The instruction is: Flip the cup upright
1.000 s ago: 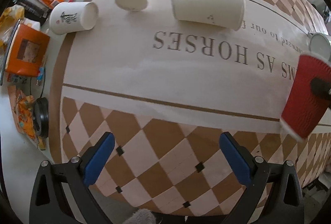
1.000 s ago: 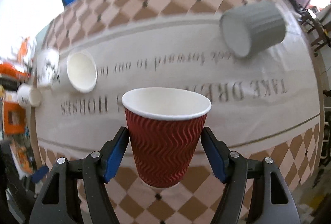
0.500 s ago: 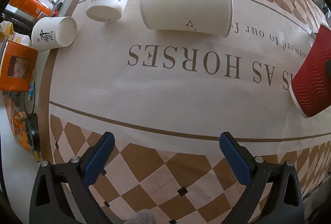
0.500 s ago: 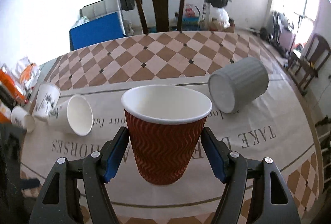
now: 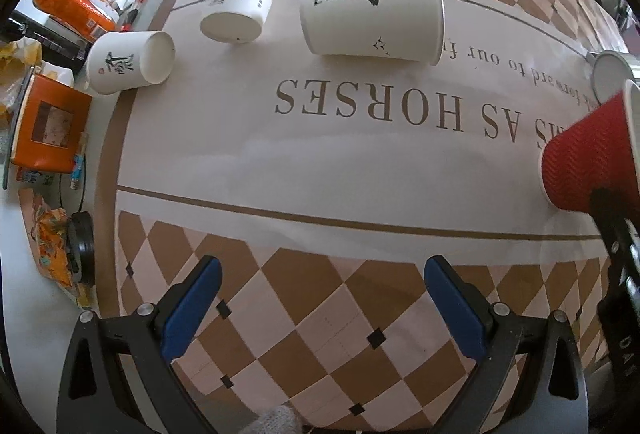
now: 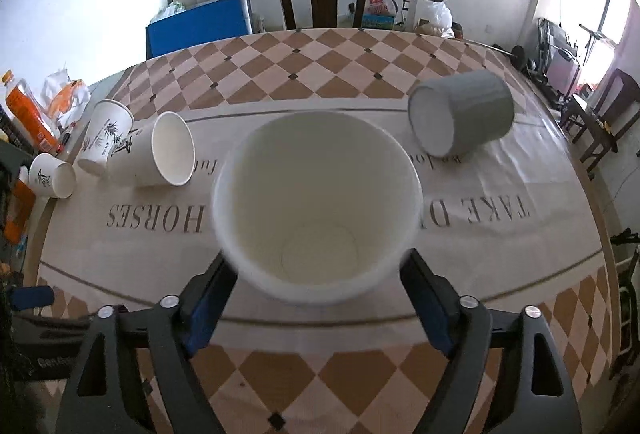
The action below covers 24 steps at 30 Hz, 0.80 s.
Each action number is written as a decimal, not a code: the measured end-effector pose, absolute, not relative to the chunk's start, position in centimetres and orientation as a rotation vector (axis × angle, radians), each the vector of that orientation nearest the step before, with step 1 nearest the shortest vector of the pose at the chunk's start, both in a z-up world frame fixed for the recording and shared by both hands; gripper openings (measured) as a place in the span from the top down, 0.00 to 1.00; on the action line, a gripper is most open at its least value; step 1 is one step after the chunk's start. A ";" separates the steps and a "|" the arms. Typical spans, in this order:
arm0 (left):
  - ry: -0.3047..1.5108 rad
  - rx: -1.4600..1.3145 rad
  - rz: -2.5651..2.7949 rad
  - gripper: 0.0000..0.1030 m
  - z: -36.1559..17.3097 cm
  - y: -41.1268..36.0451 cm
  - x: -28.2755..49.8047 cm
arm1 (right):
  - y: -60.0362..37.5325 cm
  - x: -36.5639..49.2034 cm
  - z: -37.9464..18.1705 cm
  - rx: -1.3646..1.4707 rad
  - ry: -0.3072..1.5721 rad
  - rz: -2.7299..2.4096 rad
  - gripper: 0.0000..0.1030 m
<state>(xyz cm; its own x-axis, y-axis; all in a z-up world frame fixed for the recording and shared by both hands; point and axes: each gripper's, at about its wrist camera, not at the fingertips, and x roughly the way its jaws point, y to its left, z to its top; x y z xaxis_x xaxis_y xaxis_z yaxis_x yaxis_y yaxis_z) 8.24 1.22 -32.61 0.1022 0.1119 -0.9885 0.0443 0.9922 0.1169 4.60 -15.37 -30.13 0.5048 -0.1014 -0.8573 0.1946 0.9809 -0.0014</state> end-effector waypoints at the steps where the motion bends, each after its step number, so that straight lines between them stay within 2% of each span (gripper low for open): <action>1: 1.465 0.127 0.048 0.00 -32.3 1.4 8.1 | -15.4 4.3 -30.0 0.103 1.032 -0.181 0.14; 5: 1.440 0.134 0.028 0.00 -30.2 1.3 7.2 | -15.5 2.3 -28.6 0.110 1.046 -0.201 0.14; 9: 1.388 0.146 -0.007 0.00 -26.4 0.7 5.7 | -16.2 0.0 -25.2 0.117 1.061 -0.267 0.01; 24: 1.176 0.100 -0.069 0.00 -9.8 -2.9 0.7 | -19.6 -5.1 -7.7 0.082 1.057 -0.322 0.00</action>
<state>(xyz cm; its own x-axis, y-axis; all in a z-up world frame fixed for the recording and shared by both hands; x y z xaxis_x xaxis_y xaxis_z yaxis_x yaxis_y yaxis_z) 0.71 -2.90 -9.75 0.3834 -0.0014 -0.9236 0.1060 0.9935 0.0425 -5.06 -19.63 -7.73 0.4498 -0.2210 -0.8654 0.2991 0.9502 -0.0872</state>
